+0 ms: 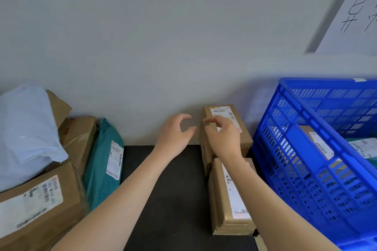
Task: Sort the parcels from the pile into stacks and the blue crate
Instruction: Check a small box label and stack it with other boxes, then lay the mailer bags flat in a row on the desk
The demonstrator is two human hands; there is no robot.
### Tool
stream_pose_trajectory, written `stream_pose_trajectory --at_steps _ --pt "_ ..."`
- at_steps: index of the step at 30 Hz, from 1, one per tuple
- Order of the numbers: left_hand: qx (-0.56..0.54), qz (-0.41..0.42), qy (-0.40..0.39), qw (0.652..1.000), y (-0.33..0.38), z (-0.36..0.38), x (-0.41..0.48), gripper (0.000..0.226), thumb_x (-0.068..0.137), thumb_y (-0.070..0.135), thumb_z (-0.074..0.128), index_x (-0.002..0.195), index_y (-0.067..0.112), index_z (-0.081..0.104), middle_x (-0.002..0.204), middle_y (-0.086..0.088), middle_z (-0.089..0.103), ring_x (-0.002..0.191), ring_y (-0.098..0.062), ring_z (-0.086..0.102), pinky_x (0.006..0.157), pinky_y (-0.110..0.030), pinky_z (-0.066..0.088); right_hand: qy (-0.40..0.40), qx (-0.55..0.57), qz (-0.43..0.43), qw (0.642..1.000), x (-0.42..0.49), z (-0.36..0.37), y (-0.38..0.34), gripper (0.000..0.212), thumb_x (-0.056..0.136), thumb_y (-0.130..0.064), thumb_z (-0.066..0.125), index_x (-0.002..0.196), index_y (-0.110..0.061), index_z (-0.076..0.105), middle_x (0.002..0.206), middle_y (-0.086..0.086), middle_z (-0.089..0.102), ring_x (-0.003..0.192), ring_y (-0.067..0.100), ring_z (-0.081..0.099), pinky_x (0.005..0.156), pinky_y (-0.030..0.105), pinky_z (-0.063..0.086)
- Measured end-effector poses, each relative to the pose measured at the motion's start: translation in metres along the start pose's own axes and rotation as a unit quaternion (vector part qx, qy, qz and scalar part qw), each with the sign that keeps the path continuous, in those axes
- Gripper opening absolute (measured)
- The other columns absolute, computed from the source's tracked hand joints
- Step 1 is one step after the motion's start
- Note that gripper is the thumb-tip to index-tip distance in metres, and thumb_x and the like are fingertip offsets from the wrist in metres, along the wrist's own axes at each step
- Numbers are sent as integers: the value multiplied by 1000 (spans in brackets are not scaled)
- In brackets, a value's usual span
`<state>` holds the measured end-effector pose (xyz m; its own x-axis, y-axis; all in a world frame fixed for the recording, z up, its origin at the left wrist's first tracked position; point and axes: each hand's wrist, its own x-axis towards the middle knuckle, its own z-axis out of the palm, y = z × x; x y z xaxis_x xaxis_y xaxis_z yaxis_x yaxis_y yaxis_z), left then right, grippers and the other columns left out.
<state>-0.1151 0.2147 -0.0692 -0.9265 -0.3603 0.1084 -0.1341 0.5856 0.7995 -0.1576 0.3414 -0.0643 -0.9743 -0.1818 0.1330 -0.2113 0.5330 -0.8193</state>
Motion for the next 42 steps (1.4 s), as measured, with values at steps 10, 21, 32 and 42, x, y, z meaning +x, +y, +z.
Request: stream_pose_trajectory --at_steps 10,21,32,42 --pt "52 11 114 992 -42 -104 -45 29 91 26 60 120 27 58 124 11 49 115 -7 49 87 -20 33 -96 40 -83 991 -48 74 -79 27 92 -12 54 116 -19 65 117 -4 64 109 8 54 85 18 38" --pt "51 -6 226 973 -92 -205 -79 26 90 20 61 116 24 61 118 9 53 113 -8 52 84 -15 30 -192 53 -108 974 -84 154 -151 28 90 -11 55 115 -18 64 106 -6 62 103 11 58 80 19 43" --pt "93 -61 379 919 -165 -283 -88 44 78 23 58 120 16 61 128 -6 57 122 -29 48 104 -44 35 -304 64 -49 949 -106 227 -215 71 87 -36 67 146 -18 31 142 2 46 127 20 46 86 22 33" --pt "-1 -76 378 923 -199 -296 -81 38 85 9 63 123 15 60 132 -6 53 125 -23 45 109 -41 33 -322 54 15 945 -85 274 -228 115 65 -65 75 150 -10 20 151 5 35 137 26 38 111 40 35"
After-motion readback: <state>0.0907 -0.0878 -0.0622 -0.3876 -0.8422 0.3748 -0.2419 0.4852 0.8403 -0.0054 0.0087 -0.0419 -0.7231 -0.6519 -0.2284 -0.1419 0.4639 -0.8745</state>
